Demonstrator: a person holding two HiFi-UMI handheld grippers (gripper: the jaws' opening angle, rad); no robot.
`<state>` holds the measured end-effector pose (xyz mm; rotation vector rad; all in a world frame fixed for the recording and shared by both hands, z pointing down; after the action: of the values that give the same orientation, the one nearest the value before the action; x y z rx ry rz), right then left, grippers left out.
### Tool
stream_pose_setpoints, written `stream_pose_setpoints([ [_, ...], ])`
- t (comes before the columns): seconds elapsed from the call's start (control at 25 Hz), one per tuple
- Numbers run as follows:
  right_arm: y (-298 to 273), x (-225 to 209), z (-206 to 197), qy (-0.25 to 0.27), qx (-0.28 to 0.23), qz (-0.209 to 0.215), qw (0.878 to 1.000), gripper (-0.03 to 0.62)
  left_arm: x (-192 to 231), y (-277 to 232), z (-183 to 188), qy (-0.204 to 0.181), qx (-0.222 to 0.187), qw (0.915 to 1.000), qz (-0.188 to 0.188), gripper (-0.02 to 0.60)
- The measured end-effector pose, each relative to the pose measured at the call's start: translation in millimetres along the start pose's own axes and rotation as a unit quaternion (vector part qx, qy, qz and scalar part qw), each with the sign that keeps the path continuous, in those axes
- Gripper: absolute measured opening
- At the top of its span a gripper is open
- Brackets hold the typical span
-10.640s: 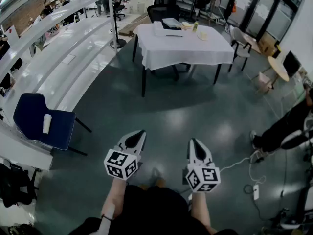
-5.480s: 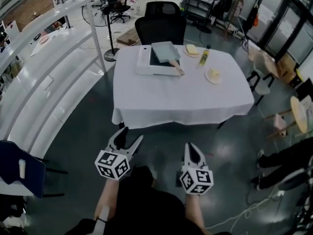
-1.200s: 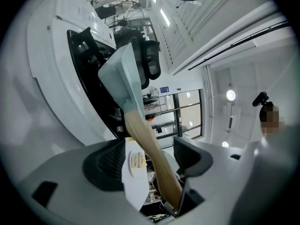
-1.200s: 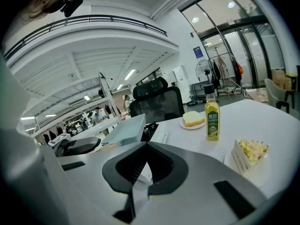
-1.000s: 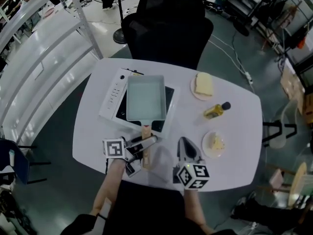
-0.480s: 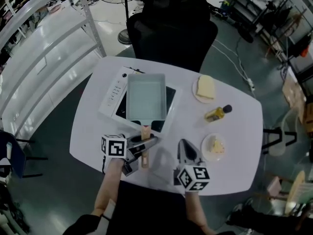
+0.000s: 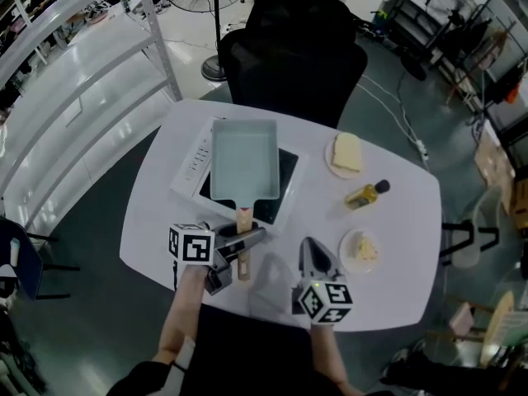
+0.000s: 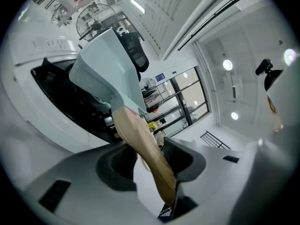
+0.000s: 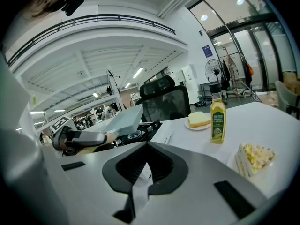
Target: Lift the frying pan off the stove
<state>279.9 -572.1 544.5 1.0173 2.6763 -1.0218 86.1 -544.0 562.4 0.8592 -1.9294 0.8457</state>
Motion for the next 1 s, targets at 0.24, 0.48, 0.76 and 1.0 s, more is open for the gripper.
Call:
stream_pose_setpoints([
  [0.24,5,17,6,-0.003,-0.011,-0.003,1.000,0.006,-16,20,9,-0.024,0.003,0.9996,0.015,0.166],
  [0.48,11,42,19,-0.003,-0.027,0.004,1.000,0.005,-36,42,11,-0.019,-0.001,0.9998,0.003,0.167],
  [0.76,19,60,32,-0.001,-0.043,0.003,0.999,0.005,-49,58,12,-0.030,-0.001,0.9996,0.002,0.170],
  [1.0,19,71,34,0.003,-0.054,0.004,0.999,0.005,-60,67,12,-0.042,-0.003,0.9991,-0.009,0.172],
])
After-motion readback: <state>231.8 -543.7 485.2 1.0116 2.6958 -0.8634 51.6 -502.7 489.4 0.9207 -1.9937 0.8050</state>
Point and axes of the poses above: the fingertips, and each gripper's own axes: y backward along the fingers, x to its left, z out of its top, the point moved 6 cm from there along y, backward along the fingers, and after that the axes turned 9 degrees about x, right-handed, at the moved point
